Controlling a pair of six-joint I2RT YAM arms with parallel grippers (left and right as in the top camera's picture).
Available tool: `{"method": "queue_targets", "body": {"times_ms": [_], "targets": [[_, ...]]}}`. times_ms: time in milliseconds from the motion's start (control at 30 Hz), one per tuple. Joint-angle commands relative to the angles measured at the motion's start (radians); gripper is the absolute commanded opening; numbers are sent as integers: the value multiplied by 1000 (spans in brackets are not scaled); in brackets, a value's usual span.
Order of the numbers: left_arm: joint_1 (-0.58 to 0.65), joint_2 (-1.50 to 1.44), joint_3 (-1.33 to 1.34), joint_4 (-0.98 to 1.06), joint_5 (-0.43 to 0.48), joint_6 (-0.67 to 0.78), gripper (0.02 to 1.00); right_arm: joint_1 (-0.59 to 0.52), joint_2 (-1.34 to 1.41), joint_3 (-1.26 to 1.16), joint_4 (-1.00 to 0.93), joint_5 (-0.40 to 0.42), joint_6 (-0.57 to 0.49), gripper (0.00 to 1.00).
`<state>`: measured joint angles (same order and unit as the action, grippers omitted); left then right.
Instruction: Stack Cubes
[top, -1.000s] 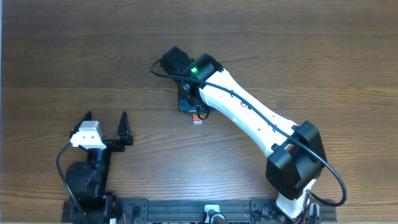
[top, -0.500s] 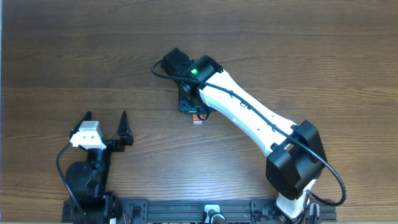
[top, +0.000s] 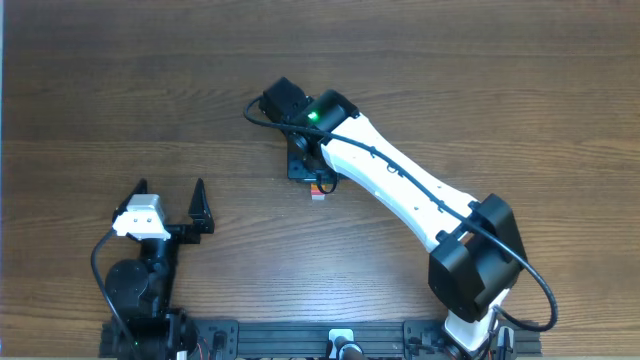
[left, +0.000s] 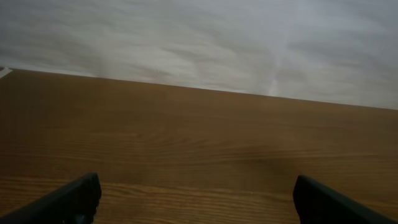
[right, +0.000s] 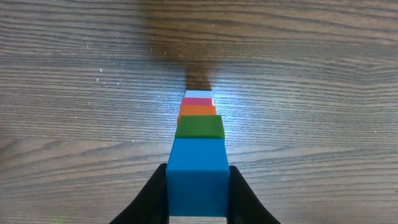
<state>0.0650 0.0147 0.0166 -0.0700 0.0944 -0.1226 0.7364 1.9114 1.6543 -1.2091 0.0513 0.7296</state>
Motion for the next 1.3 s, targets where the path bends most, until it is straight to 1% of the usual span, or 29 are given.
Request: {"method": "queue_targets", "body": {"times_ms": [33,100,333,567,633,667,700,733,833,967,1033,1133,1300], "targets": [[5,-8,-10,3,6,18,1000,-8,-25,-16,8,2,6,86],[5,-8,-10,3,6,18,1000,-8,-24,-16,9,2,6,117],[5,-8,-10,3,6,18,1000,-8,-24,-16,9,2,6,325],[5,-8,-10,3,6,18,1000,-8,-24,-16,9,1,6,465],[5,-8,-10,3,6,18,1000,-8,-24,-16,9,1,6,546],[5,-8,-10,3,6,18,1000,-8,-24,-16,9,1,6,680],[5,-8,-10,3,6,18,998,-8,-24,-16,10,2,6,763],[5,-8,-10,3,6,18,1000,-8,-25,-15,14,2,5,816],[5,-8,-10,3,6,18,998,-21,-30,-15,61,5,-48,991],[5,-8,-10,3,6,18,1000,-66,-32,-12,197,40,-176,991],[5,-8,-10,3,6,18,1000,-103,-32,-12,246,63,-217,993],[5,-8,-10,3,6,18,1000,-186,-32,-6,306,111,-307,993],[5,-8,-10,3,6,18,1000,-365,-43,-5,352,115,-447,993]]}}
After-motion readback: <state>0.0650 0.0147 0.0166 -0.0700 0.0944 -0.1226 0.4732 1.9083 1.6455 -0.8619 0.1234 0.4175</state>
